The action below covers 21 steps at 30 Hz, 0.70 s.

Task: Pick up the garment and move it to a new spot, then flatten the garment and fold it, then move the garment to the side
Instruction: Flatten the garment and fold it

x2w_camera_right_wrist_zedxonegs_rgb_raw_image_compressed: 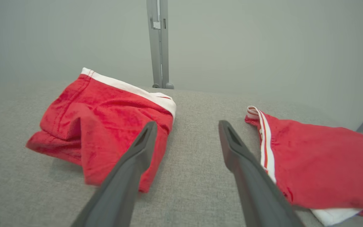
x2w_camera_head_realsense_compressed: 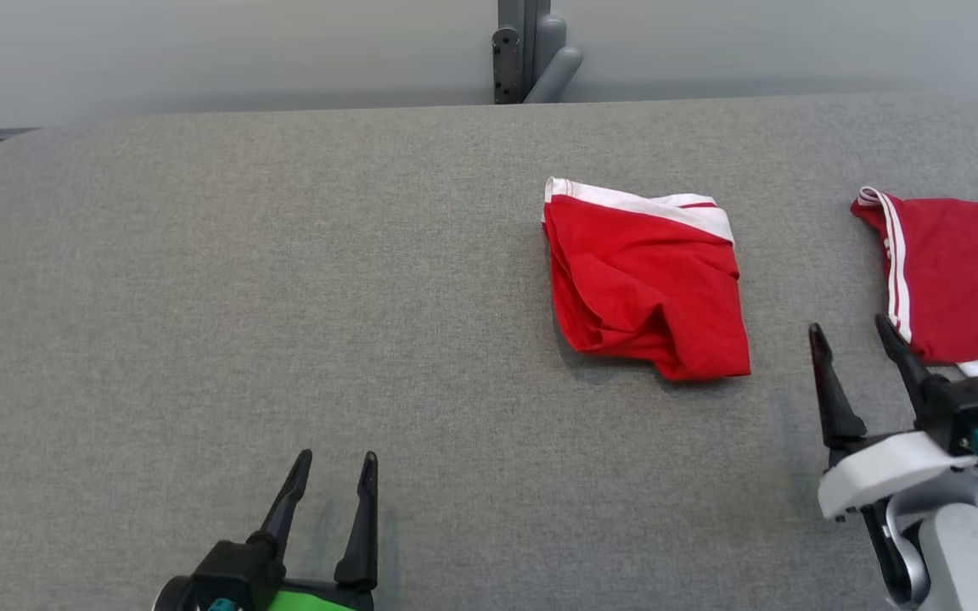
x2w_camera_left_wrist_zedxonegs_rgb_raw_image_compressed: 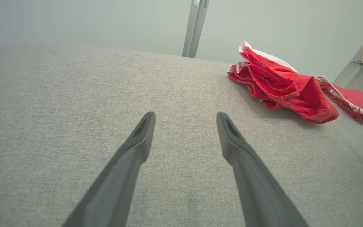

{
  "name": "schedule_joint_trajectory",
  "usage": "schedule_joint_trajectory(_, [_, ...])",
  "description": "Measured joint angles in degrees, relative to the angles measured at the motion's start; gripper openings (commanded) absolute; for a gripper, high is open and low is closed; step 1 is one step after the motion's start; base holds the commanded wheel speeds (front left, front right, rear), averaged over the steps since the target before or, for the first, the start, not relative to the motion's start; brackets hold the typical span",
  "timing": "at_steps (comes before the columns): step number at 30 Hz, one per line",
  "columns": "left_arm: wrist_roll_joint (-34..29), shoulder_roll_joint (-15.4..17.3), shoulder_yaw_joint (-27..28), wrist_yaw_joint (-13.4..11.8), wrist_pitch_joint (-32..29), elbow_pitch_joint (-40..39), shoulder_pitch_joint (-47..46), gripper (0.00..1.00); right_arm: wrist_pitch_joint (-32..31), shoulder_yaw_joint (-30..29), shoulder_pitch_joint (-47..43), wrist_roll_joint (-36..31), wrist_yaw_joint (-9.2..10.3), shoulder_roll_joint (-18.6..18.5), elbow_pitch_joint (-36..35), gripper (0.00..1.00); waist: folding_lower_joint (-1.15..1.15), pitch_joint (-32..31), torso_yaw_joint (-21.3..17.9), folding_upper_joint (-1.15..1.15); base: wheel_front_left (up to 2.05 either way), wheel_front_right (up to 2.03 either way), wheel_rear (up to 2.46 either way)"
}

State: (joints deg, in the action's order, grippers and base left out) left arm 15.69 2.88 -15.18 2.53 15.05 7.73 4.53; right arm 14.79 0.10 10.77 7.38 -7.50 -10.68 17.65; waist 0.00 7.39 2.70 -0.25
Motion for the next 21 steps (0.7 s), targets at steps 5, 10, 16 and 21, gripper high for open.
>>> schedule_joint_trajectory(5, [0.3,0.0,1.8,-0.3,0.0,-0.2,1.0,1.00,0.2,-6.4,-6.3,-2.5,0.00,3.1,-4.6,1.00,0.00,-1.2,-0.1,0.00,0.00,0.00,0.00])
schedule_joint_trajectory(10, [0.2,0.0,2.7,-0.3,0.0,-0.2,1.4,1.00,0.2,-9.5,-10.5,-4.1,0.00,5.0,-5.3,1.00,0.00,-1.9,0.0,0.00,0.00,0.00,0.00])
schedule_joint_trajectory(16, [0.2,0.0,3.1,-0.5,0.0,-0.5,1.4,1.00,0.2,-8.1,-10.2,-3.3,0.00,6.2,-4.7,0.00,0.00,-1.8,0.2,0.00,0.00,0.00,0.00])
schedule_joint_trajectory(21, [0.4,0.0,3.3,-0.6,0.0,-1.4,0.7,1.00,0.2,-4.8,-2.5,-3.8,0.00,6.3,-3.7,0.00,0.00,0.0,0.3,0.00,0.00,0.00,0.00])
